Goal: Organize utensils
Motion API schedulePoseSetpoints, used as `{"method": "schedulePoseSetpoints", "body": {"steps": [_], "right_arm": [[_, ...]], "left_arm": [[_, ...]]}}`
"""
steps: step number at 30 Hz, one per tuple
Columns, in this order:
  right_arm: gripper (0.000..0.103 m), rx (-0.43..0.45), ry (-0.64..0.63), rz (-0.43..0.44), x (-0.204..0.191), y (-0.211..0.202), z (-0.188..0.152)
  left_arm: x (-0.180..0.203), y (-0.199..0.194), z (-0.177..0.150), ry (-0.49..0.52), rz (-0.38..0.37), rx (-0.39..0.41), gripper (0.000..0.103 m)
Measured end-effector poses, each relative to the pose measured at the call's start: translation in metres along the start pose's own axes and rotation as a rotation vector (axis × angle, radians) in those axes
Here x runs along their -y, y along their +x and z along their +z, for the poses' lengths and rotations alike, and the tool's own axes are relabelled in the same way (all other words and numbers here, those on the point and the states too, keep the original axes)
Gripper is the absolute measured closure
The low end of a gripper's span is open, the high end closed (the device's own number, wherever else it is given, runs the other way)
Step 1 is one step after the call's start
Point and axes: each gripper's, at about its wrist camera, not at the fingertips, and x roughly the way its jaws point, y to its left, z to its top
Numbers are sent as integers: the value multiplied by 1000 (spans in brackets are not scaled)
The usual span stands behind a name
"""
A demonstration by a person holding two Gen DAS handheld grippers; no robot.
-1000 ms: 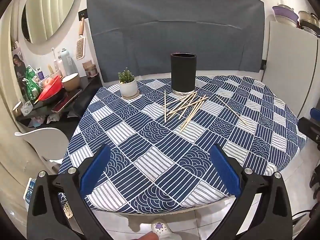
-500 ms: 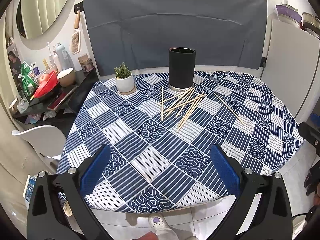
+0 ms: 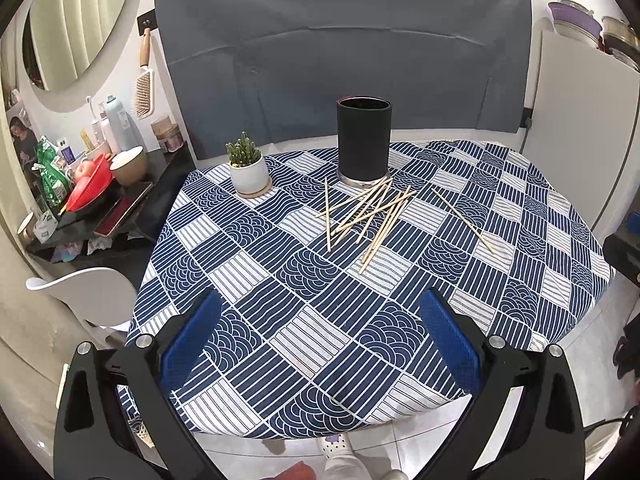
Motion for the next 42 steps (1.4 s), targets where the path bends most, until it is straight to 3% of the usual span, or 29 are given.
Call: {"method": "schedulePoseSetpoints", "body": {"steps": [3,20,42], "right_arm": [[8,-5,-32,-14,-4,3,2],[8,-3,-27,-13,-11,3,5],[8,-18,-33,-37,0,-12,-14]], "left_arm": [[-2,-2,0,-18,-30,-7,6],[-7,-1,-1,27,12,-9,6],[-3,-10,-12,-3,-23,-36,6]]}}
